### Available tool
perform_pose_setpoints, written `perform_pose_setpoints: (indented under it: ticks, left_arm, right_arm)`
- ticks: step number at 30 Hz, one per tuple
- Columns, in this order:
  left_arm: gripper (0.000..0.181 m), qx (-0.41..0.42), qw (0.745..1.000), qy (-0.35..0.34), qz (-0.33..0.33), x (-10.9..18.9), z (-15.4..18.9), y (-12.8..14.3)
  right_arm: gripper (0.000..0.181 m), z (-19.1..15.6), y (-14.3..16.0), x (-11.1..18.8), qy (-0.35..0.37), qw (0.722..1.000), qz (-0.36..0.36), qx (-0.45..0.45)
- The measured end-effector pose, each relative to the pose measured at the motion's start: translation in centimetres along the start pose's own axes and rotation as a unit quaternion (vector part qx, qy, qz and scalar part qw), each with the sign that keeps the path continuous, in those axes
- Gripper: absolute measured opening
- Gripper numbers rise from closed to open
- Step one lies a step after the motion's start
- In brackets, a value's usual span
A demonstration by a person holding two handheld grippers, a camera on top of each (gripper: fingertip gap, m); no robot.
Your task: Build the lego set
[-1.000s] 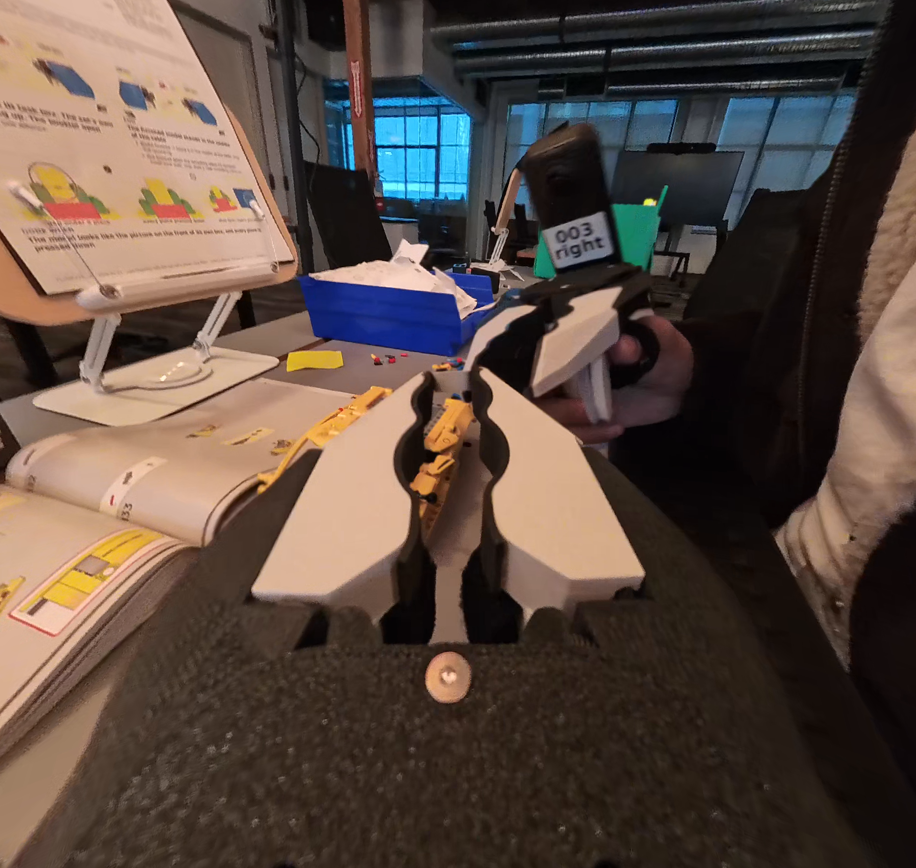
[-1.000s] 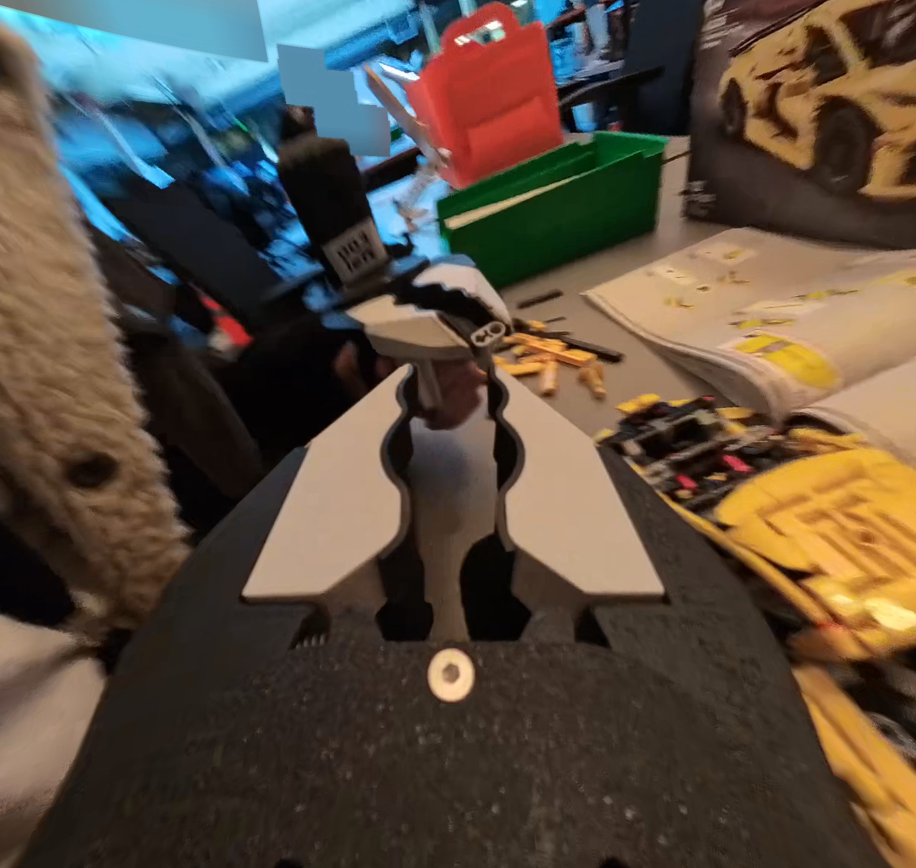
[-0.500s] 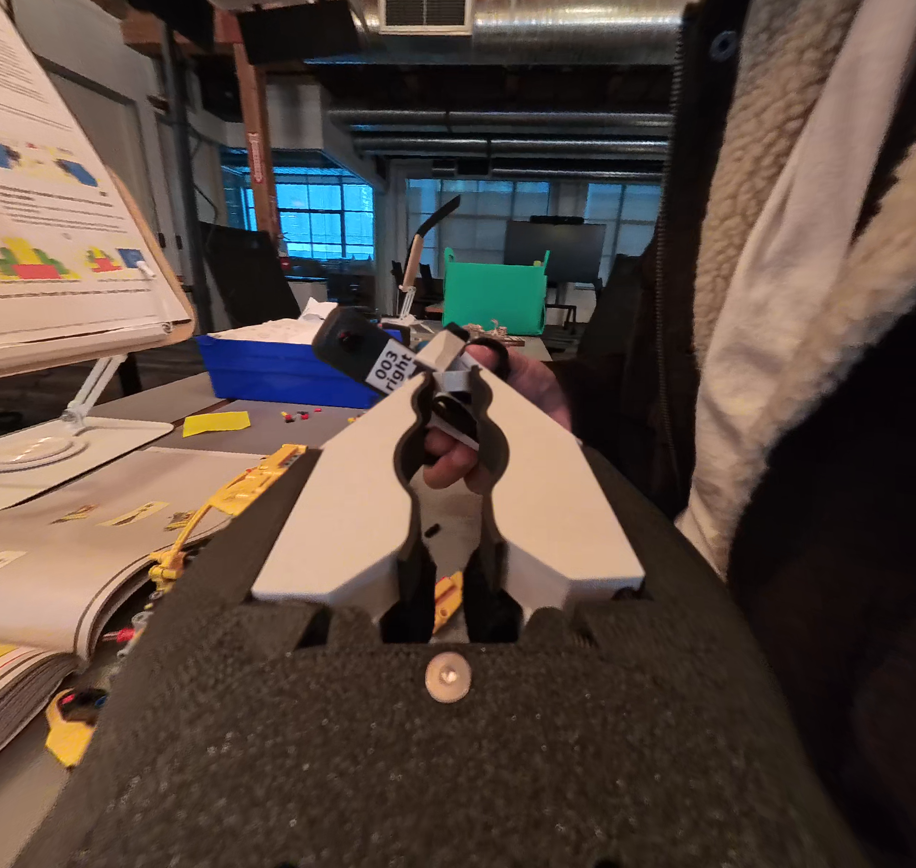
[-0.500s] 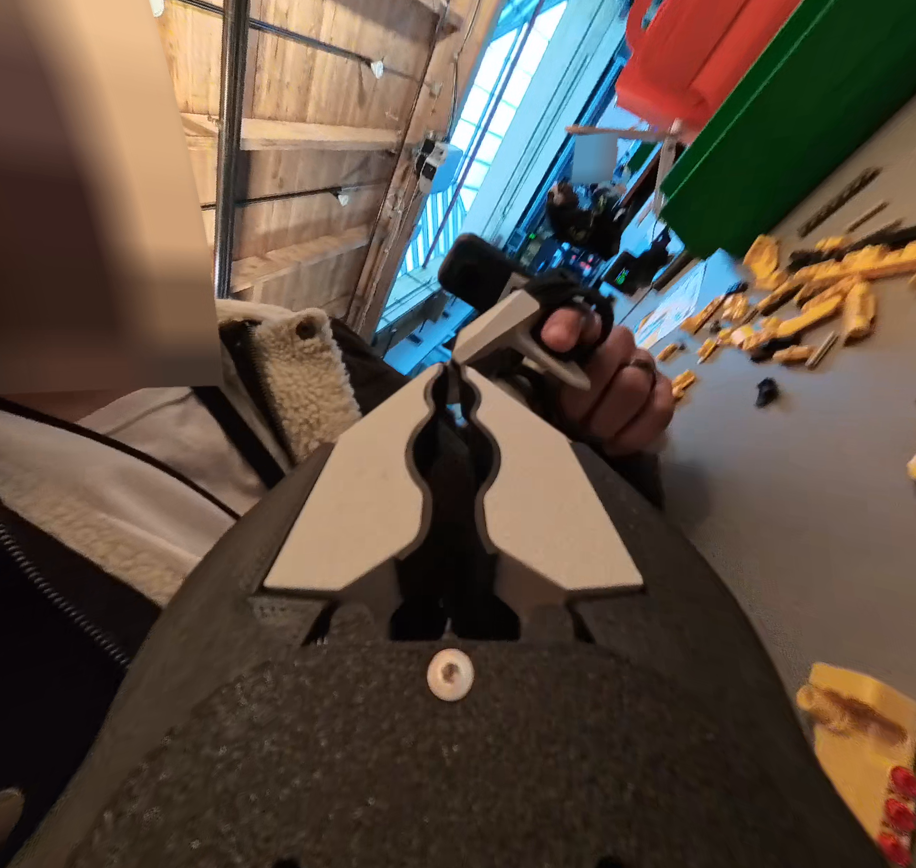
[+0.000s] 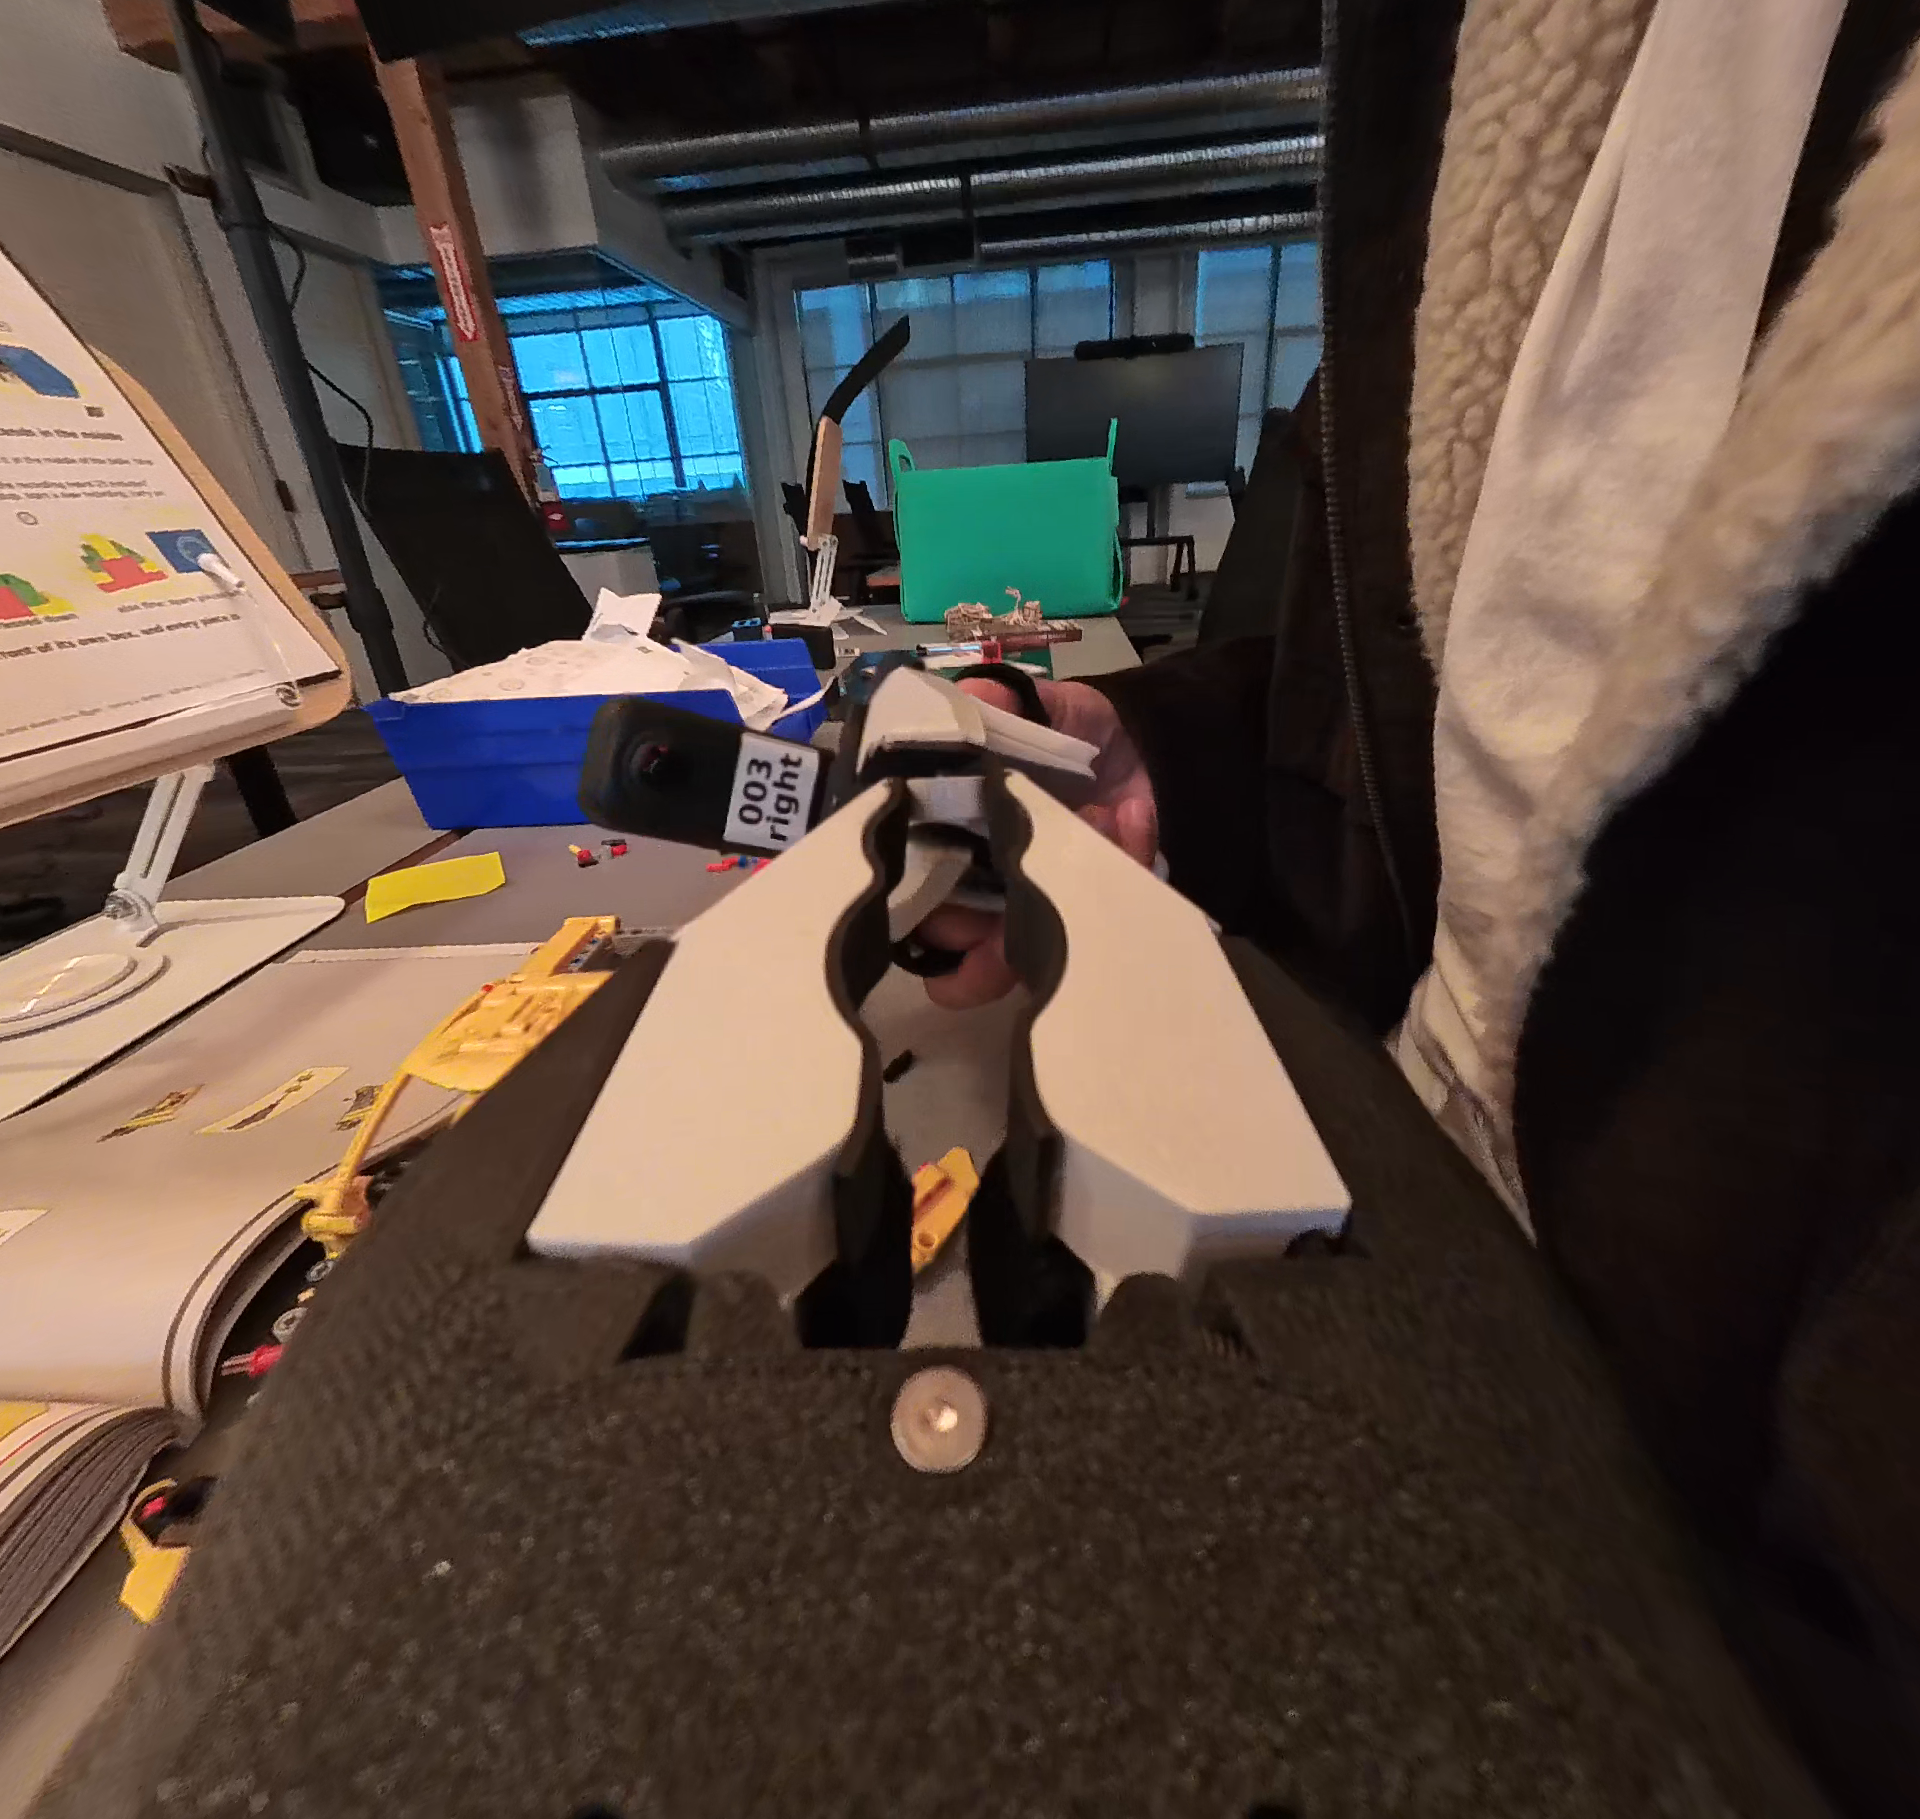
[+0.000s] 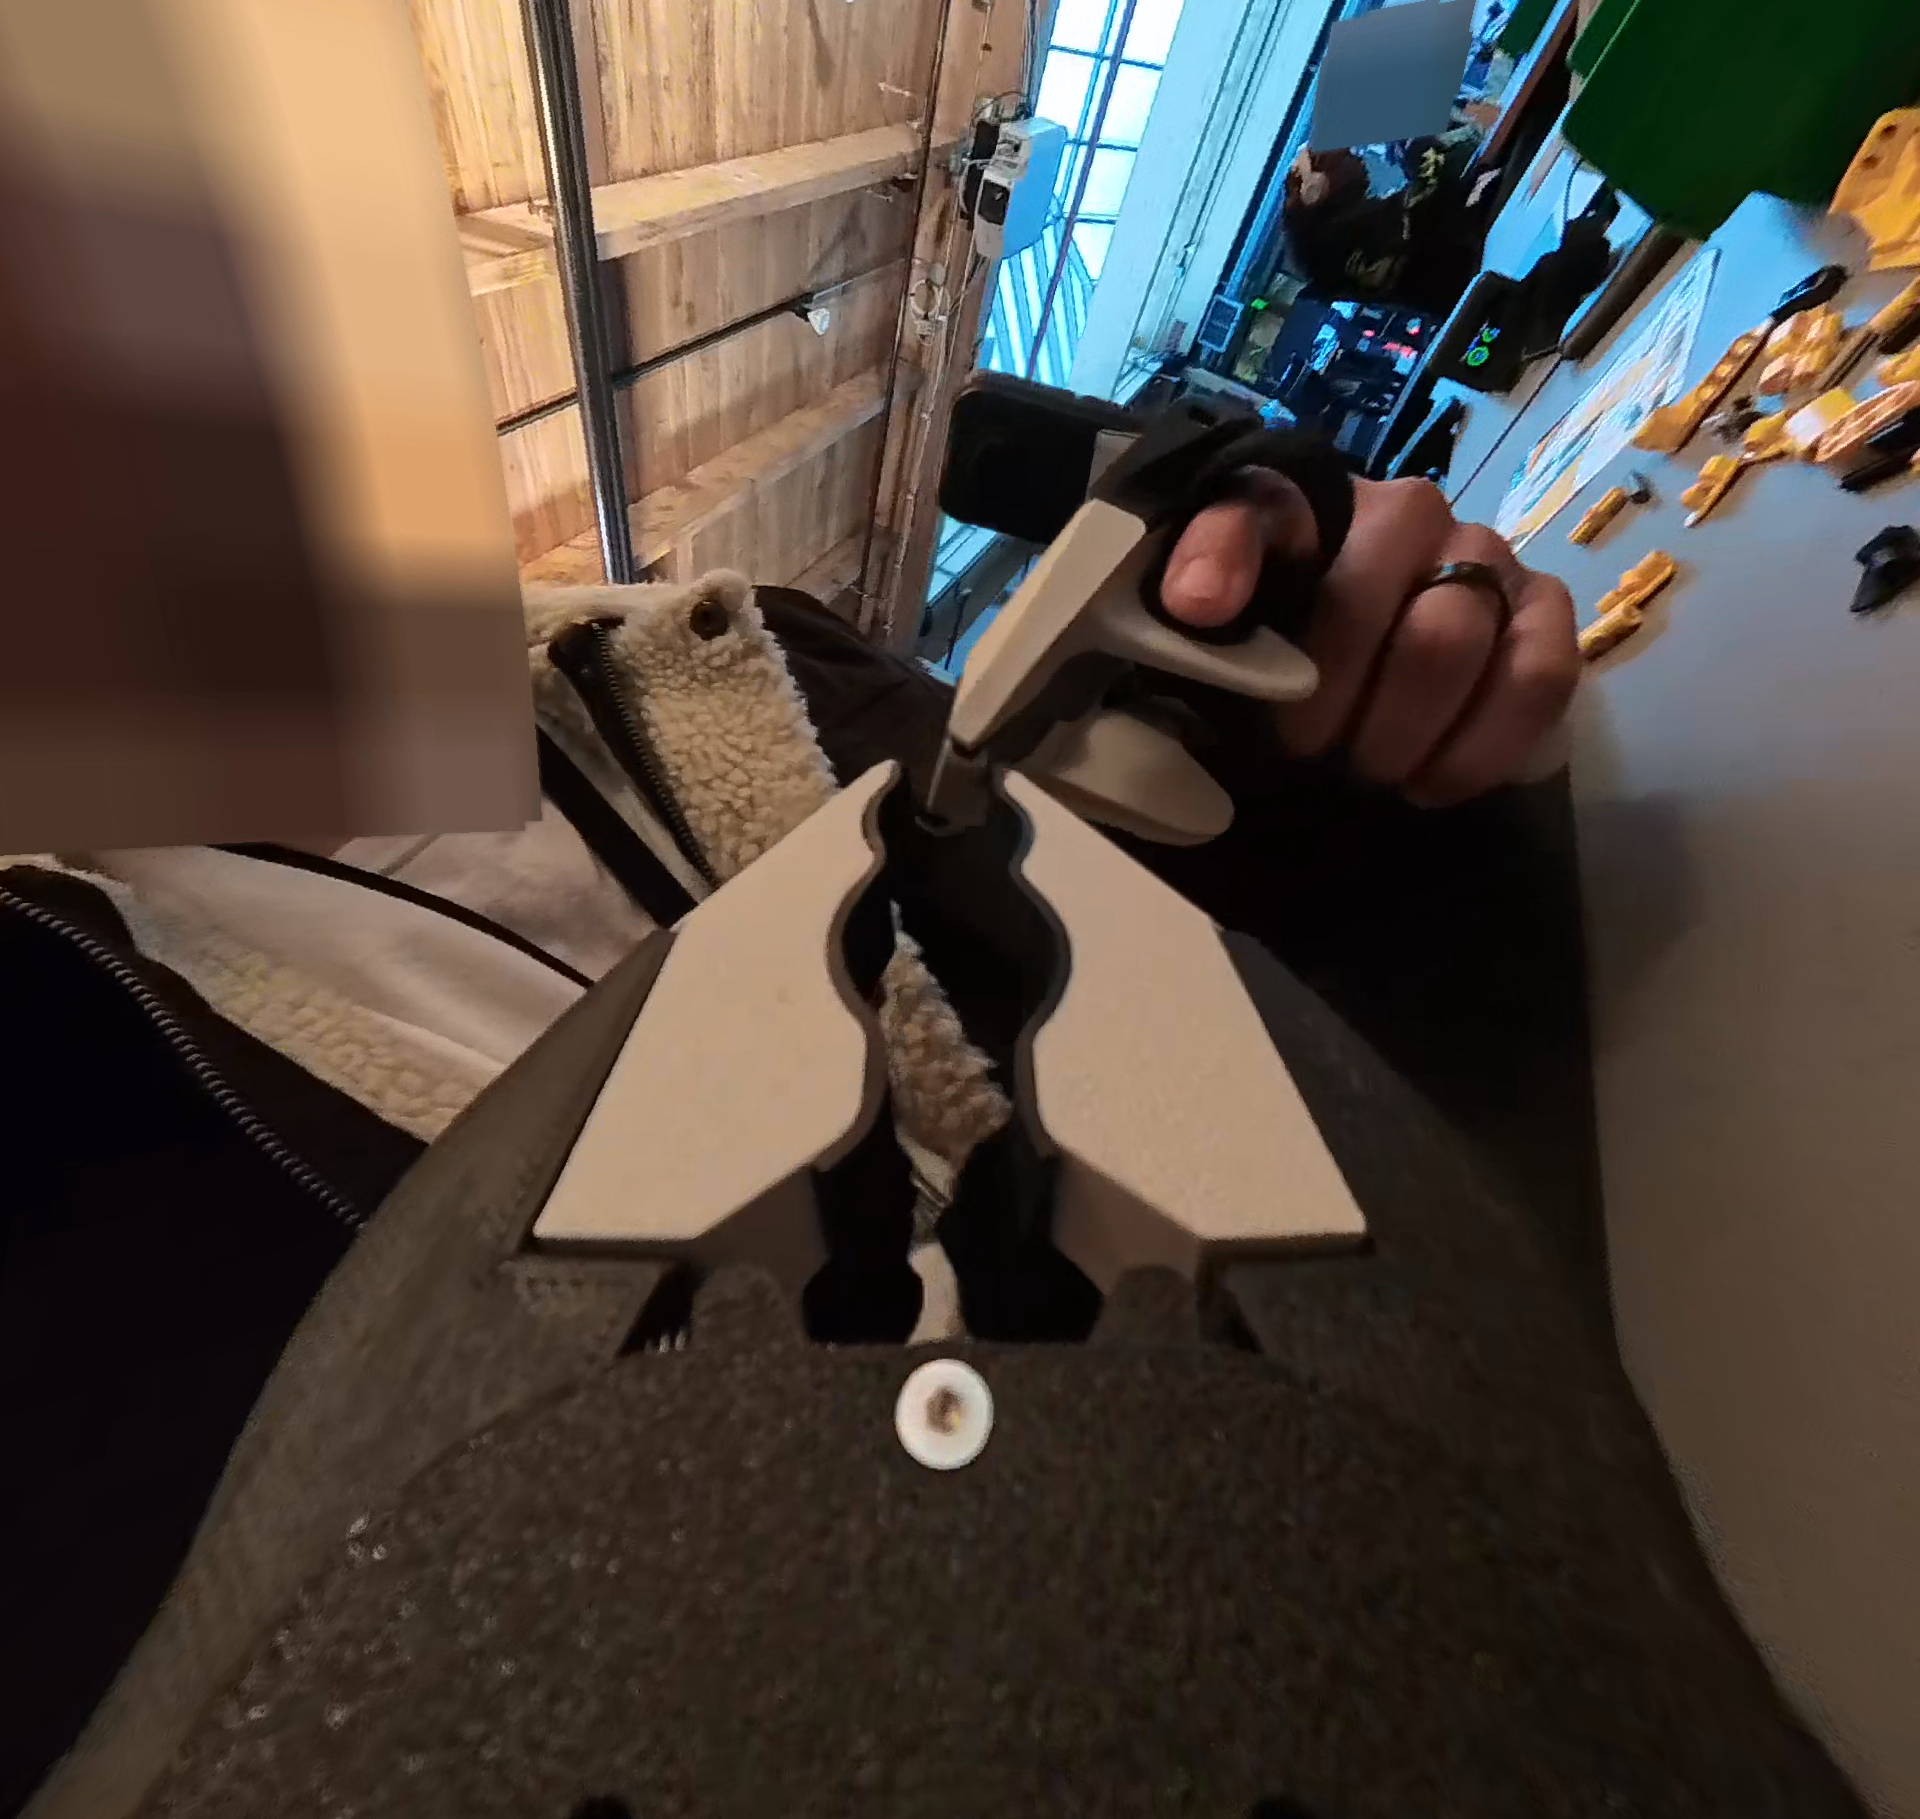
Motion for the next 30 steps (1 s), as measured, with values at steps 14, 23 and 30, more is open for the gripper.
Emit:
perform_pose_setpoints:
  ticks: [14, 23, 30]
  left_arm:
    - [0.031, -0.052, 0.984, -0.156, -0.065, -0.7, -3.1, 1.6]
    - [0.029, -0.109, 0.958, -0.231, -0.130, -0.7, -4.8, 3.3]
    - [0.019, -0.092, 0.956, -0.250, -0.125, 0.1, -5.9, 2.9]
  right_arm:
    - [0.006, 3.8, -4.0, 4.3, 0.125, 0.973, 0.193, -0.001]
    - [0.006, 4.2, -4.6, 3.8, 0.145, 0.965, 0.216, 0.039]
    - [0.007, 3.9, -4.6, 3.6, 0.188, 0.959, 0.191, 0.090]
Point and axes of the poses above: each gripper's, where its closed fingertips meet, x back along the fingers, y out of its underside, z = x × y across the jaws, the point moved 3 cm from there along x, back along the fingers, and after that the axes turned 9 degrees about -y, right-handed, at the moved point
